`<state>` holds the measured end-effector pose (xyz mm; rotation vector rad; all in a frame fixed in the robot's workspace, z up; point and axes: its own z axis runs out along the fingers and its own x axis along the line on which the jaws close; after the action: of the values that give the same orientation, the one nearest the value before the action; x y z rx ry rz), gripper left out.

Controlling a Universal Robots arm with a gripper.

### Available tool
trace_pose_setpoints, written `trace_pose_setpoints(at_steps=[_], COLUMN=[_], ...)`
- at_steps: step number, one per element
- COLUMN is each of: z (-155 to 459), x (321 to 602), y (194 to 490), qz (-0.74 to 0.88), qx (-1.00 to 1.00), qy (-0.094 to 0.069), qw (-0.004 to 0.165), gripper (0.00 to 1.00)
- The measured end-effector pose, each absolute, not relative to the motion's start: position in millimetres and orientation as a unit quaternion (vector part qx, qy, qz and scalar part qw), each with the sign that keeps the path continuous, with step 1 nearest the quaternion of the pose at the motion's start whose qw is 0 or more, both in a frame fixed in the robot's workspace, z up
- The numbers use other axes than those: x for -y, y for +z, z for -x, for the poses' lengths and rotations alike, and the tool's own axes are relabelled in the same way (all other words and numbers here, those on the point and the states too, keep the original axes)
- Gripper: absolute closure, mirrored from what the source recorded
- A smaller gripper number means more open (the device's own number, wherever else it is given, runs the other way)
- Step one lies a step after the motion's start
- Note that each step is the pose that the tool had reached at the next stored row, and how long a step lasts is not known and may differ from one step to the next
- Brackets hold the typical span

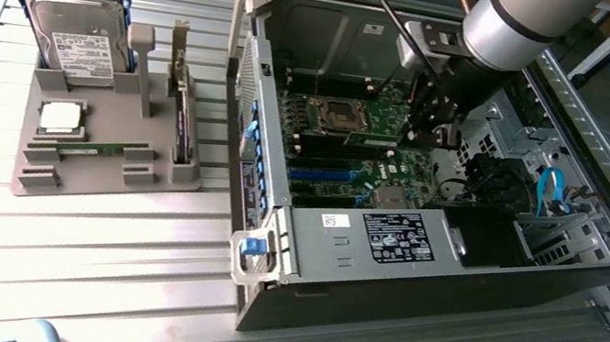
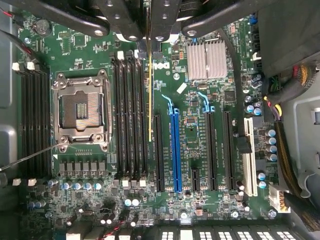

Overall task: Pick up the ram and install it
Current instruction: 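Insert the ram into the slot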

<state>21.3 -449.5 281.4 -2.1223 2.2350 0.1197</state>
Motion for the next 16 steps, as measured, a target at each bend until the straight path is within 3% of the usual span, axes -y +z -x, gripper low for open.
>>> trace_pose_setpoints(at_steps=[16], z=[-21.3], x=[449.4], y=[275.7], qz=[0.688], qx=[-0.724], qy=[0.039], qw=[0.029], gripper=[0.88])
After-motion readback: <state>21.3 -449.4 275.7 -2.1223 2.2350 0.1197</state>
